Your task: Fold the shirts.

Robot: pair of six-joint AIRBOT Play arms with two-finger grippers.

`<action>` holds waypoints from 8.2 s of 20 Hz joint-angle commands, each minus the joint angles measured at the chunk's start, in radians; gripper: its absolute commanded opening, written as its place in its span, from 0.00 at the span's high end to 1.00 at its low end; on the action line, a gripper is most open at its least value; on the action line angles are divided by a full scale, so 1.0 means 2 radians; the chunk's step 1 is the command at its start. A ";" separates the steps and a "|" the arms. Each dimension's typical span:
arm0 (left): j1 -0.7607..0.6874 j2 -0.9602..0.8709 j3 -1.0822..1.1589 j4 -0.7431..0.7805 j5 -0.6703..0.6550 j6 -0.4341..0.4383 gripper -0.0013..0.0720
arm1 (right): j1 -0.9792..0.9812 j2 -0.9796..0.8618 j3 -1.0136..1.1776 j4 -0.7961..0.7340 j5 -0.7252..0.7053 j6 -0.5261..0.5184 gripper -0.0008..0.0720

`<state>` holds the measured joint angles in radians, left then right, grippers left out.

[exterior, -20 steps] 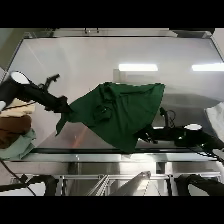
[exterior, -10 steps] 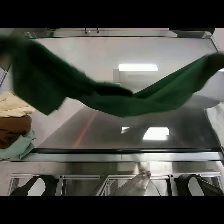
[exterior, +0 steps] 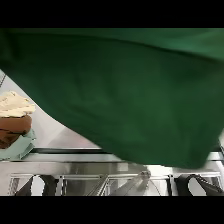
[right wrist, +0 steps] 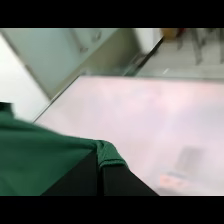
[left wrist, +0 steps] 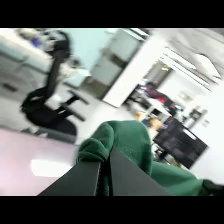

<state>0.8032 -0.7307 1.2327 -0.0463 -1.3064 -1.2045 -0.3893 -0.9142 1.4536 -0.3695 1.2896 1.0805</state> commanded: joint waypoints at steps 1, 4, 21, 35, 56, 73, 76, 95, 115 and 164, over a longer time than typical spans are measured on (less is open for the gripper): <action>-0.129 -0.043 -0.068 0.164 0.131 0.000 0.96 | 0.117 -0.144 -0.035 -0.027 -0.049 -0.040 0.97; -0.274 -0.149 -0.115 0.197 0.325 0.083 0.96 | 0.154 -0.265 -0.035 -0.041 -0.139 -0.049 0.97; -0.266 0.019 0.065 0.193 0.283 0.091 0.96 | 0.089 -0.003 -0.001 0.021 -0.027 -0.091 0.97; -0.041 0.019 0.044 0.183 0.006 -0.040 0.96 | 0.072 -0.021 -0.034 -0.072 -0.033 -0.011 0.97; -0.257 -0.494 0.260 0.396 0.007 -0.032 0.01 | -0.004 -0.369 -0.043 -0.099 -0.001 -0.053 0.28; -0.095 -0.114 -0.323 0.623 0.009 -0.050 0.04 | -0.025 -0.364 -0.340 -0.126 0.066 -0.100 0.49; -0.060 -0.150 -0.323 0.568 0.025 -0.011 0.04 | -0.025 -0.364 -0.340 -0.110 0.065 -0.111 0.49; -0.143 -0.404 -0.237 0.472 0.000 0.084 0.96 | -0.031 -0.364 -0.340 -0.150 0.045 -0.108 0.49; -0.071 -0.403 -0.237 0.441 -0.031 0.097 0.96 | 0.100 -0.377 -0.352 -0.137 0.001 -0.114 0.52; -0.265 -0.615 0.126 0.132 0.035 0.179 0.96 | 0.076 -0.392 -0.229 0.185 -0.204 -0.282 0.97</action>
<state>0.2840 -1.7702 1.3472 0.1917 -1.2770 -0.8505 -0.2569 -1.5047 0.9596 -0.1452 0.8974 0.6422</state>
